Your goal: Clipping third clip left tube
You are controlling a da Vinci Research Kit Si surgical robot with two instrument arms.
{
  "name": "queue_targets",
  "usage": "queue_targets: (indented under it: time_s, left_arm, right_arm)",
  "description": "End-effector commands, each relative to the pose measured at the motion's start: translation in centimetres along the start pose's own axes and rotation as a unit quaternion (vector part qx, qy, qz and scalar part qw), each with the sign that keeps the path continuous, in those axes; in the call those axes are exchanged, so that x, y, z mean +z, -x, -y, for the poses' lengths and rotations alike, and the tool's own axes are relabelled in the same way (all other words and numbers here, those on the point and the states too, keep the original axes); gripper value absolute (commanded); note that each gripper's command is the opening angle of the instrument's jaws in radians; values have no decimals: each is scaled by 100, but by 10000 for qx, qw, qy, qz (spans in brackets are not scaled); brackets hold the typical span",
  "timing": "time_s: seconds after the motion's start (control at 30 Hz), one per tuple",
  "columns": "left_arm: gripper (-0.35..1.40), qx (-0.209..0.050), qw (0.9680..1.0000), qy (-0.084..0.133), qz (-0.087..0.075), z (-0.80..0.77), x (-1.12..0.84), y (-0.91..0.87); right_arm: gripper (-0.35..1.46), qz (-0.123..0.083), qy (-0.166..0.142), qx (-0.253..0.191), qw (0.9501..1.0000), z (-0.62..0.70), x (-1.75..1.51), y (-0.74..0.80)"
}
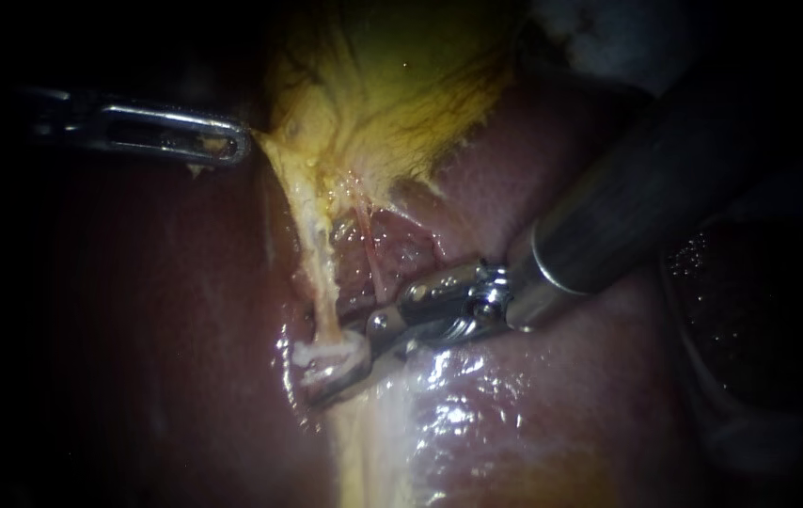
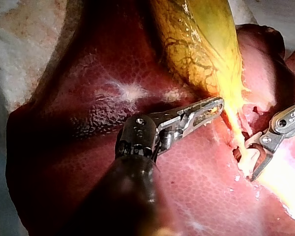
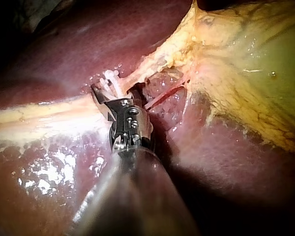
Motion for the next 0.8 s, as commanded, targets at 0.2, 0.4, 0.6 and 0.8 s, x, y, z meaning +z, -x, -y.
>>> queue_targets:
  time_s: [0.2,0.4,0.6,0.8]
  left_arm:
    - [-35,1,10000,-2,-1,0,0,0]
    - [-35,1,10000,-3,-2,0,-1,0]
    - [-35,1,10000,-3,-2,0,-1,0]
    - [-35,1,10000,-3,-1,0,0,0]
  right_arm:
    - [60,-201,-53,87,9997,-11,-22,-9]
    - [60,-826,-699,220,9939,-22,-41,-12]
    - [60,-1342,-1510,349,9788,-20,-41,-12]
    - [60,-1858,-2296,636,9533,-20,-33,-15]
